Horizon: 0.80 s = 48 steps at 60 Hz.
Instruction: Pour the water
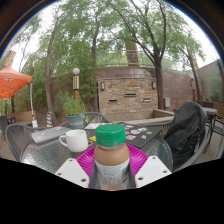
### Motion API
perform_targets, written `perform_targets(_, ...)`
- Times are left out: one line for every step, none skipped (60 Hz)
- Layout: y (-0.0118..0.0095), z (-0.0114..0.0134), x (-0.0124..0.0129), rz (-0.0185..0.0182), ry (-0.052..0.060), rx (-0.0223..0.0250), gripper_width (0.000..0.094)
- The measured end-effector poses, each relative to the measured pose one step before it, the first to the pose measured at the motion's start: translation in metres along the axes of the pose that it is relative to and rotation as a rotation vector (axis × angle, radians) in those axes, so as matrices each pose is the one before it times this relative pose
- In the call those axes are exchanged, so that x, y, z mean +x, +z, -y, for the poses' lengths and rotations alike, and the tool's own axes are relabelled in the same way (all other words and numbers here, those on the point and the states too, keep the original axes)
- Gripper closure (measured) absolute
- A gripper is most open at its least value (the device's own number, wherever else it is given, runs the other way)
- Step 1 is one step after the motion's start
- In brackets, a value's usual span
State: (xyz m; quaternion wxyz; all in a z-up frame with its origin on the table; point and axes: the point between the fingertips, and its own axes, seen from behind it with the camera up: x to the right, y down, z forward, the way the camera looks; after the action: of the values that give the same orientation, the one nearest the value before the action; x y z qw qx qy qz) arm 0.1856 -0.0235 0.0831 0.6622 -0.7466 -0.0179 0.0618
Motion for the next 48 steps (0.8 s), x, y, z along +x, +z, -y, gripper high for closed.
perform_targets(-0.00035, -0.00084, -0.00092, 0.00293, 0.0022, -0.00756, 0.0476)
perform_targets(0.00016, -0.00080, -0.00004, 0.00023, -0.0012, -0.00906, 0.0491)
perform_targets(0.00124, 0.00214, 0.00302, 0.00294, -0.0029, -0.01172, 0.0491)
perform_targets(0.00109, -0.00066, -0.00325, 0.00072, -0.0014, -0.00877, 0.0509)
perform_targets(0.00042, -0.00059, -0.00082, 0.00366, -0.0013, -0.01309, 0.0510)
perform_targets(0.00042, -0.00094, -0.00029, 0.00192, -0.0007, -0.01463, 0.0516)
perform_targets(0.00076, -0.00028, -0.00050, 0.00394, -0.0003, -0.01320, 0.0525)
perform_targets(0.00098, -0.00050, 0.00047, -0.00013, 0.0005, -0.01430, 0.0526)
perform_targets(-0.00227, -0.00420, 0.00369, 0.00171, 0.0026, -0.01247, 0.0545)
perform_targets(0.00421, 0.00259, 0.00111, -0.00812, -0.0021, -0.01698, 0.0547)
perform_targets(0.00126, 0.00046, 0.00213, -0.00637, -0.0001, -0.01246, 0.0547)
perform_targets(0.00107, 0.00209, 0.00203, -0.00419, -0.0042, -0.00902, 0.0547)
perform_targets(0.00140, 0.00284, 0.00149, -0.00207, -0.0094, -0.00696, 0.0559)
perform_targets(0.00078, 0.00336, 0.00213, -0.00295, -0.0140, -0.00699, 0.0561)
perform_targets(0.00149, 0.00473, 0.00281, -0.00693, -0.0145, -0.00280, 0.0561)
perform_targets(0.00146, 0.00492, 0.00283, -0.00821, -0.0166, -0.00169, 0.0561)
perform_targets(-0.00253, 0.00124, 0.00414, -0.00499, -0.0144, -0.00205, 0.0560)
perform_targets(0.00511, 0.00361, 0.00167, -0.01356, -0.0188, 0.00550, 0.0561)
perform_targets(0.00197, 0.00559, 0.00301, -0.00823, -0.0179, -0.00114, 0.0561)
perform_targets(0.00286, 0.00595, 0.00274, -0.00766, -0.0170, -0.00171, 0.0561)
perform_targets(0.00294, 0.00632, 0.00243, -0.00838, -0.0173, -0.00144, 0.0561)
perform_targets(0.00325, 0.00658, 0.00196, -0.00901, -0.0199, -0.00213, 0.0561)
perform_targets(0.00051, 0.00988, 0.00613, 0.00085, -0.0225, -0.01014, 0.0561)
perform_targets(0.00679, 0.00386, -0.00434, -0.01086, -0.0286, 0.00059, 0.0562)
perform_targets(0.00408, 0.00631, 0.00046, -0.00434, -0.0292, -0.00368, 0.0561)
perform_targets(0.00454, 0.00682, -0.00004, -0.00378, -0.0337, -0.00324, 0.0562)
perform_targets(0.00250, 0.00845, 0.00504, 0.00311, -0.0361, -0.00549, 0.0562)
perform_targets(0.00540, 0.00644, -0.00134, -0.00118, -0.0450, -0.00401, 0.0562)
perform_targets(0.00804, 0.00541, -0.00505, -0.00626, -0.0494, 0.00005, 0.0562)
perform_targets(0.00531, 0.00725, -0.00147, -0.00124, -0.0543, -0.00006, 0.0563)
perform_targets(0.00544, 0.00603, -0.00279, 0.00199, -0.0581, -0.00172, 0.0563)
perform_targets(0.00334, 0.00679, 0.00032, 0.01154, -0.0587, -0.00592, 0.0563)
perform_targets(0.00597, 0.00590, -0.00346, 0.00172, -0.0606, -0.00388, 0.0562)
perform_targets(0.00710, 0.00585, -0.00388, -0.00326, -0.0599, -0.00343, 0.0562)
perform_targets(0.00572, 0.00403, -0.00004, 0.00319, -0.0583, -0.00622, 0.0563)
perform_targets(0.01024, 0.00251, -0.00819, -0.01524, -0.0595, -0.00438, 0.0563)
perform_targets(0.00528, 0.00430, -0.00346, -0.00600, -0.0624, -0.00893, 0.0563)
perform_targets(0.00545, 0.00405, -0.00289, -0.00517, -0.0629, -0.00978, 0.0563)
perform_targets(0.00553, 0.00345, -0.00290, -0.00541, -0.0642, -0.01161, 0.0563)
perform_targets(-0.00073, 0.00156, 0.00665, 0.00945, -0.0693, -0.00853, 0.0562)
perform_targets(0.00987, 0.00524, -0.00719, -0.01777, -0.0598, -0.00005, 0.0562)
perform_targets(0.00346, 0.00423, -0.00233, -0.00932, -0.0671, -0.00337, 0.0563)
perform_targets(0.00384, 0.00348, -0.00209, -0.00858, -0.0691, -0.00736, 0.0564)
perform_targets(0.00321, 0.00252, -0.00284, -0.00637, -0.0712, -0.01003, 0.0562)
perform_targets(0.00294, 0.00253, -0.00360, -0.00218, -0.0733, -0.00870, 0.0563)
perform_targets(0.00333, 0.00104, -0.00103, 0.00729, -0.0732, -0.00571, 0.0563)
perform_targets(0.00365, -0.00163, -0.00365, 0.00574, -0.0604, -0.00059, 0.0564)
perform_targets(0.00163, 0.00088, -0.00403, 0.00295, -0.0596, -0.01247, 0.0564)
